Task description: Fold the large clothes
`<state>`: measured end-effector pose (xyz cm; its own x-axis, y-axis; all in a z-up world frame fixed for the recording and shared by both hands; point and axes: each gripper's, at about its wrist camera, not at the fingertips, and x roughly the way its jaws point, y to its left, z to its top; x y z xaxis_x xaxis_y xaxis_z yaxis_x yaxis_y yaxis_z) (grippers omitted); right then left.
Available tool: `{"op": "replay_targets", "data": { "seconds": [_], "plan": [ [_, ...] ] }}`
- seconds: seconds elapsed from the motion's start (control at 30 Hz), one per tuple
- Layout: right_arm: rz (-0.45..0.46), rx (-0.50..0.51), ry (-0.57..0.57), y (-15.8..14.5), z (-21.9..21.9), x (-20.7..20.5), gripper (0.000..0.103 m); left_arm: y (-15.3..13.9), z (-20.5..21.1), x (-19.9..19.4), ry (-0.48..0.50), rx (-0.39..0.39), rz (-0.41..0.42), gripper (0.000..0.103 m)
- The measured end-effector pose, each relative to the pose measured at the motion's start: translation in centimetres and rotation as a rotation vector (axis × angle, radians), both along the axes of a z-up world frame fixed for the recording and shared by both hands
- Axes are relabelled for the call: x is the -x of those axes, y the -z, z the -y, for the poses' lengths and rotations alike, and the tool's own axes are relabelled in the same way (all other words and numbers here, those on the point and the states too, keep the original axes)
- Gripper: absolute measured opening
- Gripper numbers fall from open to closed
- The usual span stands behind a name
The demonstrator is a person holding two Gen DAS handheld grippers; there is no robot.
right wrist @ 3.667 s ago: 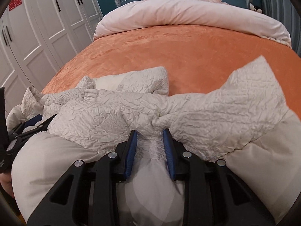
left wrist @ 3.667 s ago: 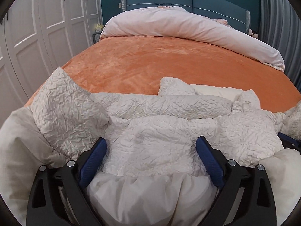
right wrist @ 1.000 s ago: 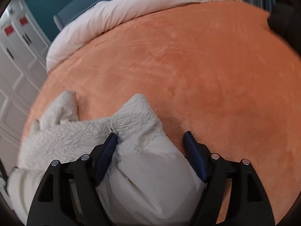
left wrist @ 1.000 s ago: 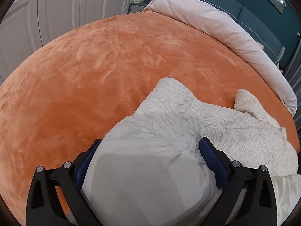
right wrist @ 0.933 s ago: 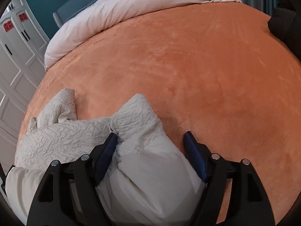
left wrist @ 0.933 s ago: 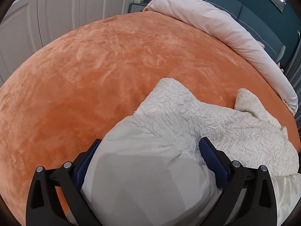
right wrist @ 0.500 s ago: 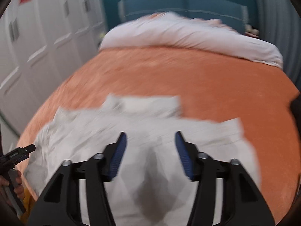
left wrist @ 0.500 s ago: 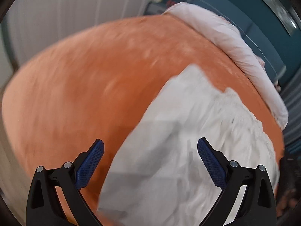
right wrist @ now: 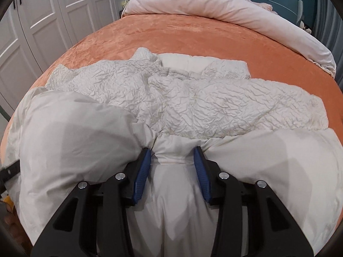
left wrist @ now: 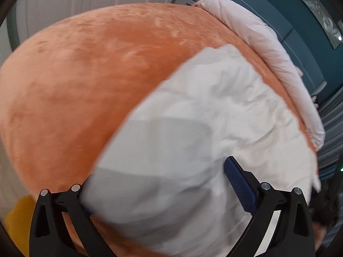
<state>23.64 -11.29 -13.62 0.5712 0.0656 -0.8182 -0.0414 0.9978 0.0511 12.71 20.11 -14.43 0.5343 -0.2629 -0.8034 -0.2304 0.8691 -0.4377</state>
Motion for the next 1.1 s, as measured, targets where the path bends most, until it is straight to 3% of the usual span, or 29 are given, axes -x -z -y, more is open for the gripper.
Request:
{"op": "replay_targets", "data": {
  "seconds": [0.07, 0.1, 0.17, 0.27, 0.4, 0.5, 0.6, 0.73, 0.8, 0.97, 1.1],
  "plan": [
    [0.014, 0.000, 0.005, 0.0, -0.1, 0.5, 0.041, -0.9, 1.1, -0.7, 0.069, 0.074, 0.006, 0.059],
    [0.019, -0.003, 0.006, 0.1, 0.0, 0.6, 0.041, -2.1, 1.8, -0.9, 0.093, 0.094, 0.022, 0.053],
    [0.026, -0.019, 0.007, 0.2, 0.2, 0.8, 0.041, -4.8, 3.0, -0.8, 0.140, 0.108, 0.077, 0.016],
    [0.028, -0.039, 0.013, 0.4, 0.4, 0.2, 0.040, -10.1, 5.4, 0.1, 0.210, 0.113, 0.175, 0.011],
    [0.030, -0.097, 0.024, 0.4, 1.5, 0.3, 0.040, -16.6, 11.9, 2.7, 0.371, 0.022, 0.319, 0.008],
    [0.030, -0.149, 0.034, 0.4, 2.5, 0.5, 0.040, -18.7, 18.1, 4.1, 0.522, -0.033, 0.376, 0.008],
    [0.027, -0.239, 0.053, 0.7, 4.1, 0.7, 0.039, -18.6, 25.0, 5.4, 0.661, -0.155, 0.408, 0.008],
    [-0.015, -0.416, 0.066, 0.3, 7.6, 1.8, 0.034, -16.6, 31.3, 5.5, 0.785, -0.244, 0.409, 0.008],
    [-0.047, -0.517, 0.074, 0.0, 10.5, 3.5, 0.027, -16.3, 33.6, 6.2, 0.847, -0.254, 0.430, 0.008],
    [-0.063, -0.743, 0.092, 0.0, 18.4, 10.0, 0.026, -16.3, 38.4, 9.1, 0.990, -0.237, 0.463, 0.008],
    [-0.053, -0.791, 0.114, -0.5, 22.8, 14.8, 0.028, -14.1, 41.1, 10.2, 1.044, -0.257, 0.409, 0.008]
  ]
}}
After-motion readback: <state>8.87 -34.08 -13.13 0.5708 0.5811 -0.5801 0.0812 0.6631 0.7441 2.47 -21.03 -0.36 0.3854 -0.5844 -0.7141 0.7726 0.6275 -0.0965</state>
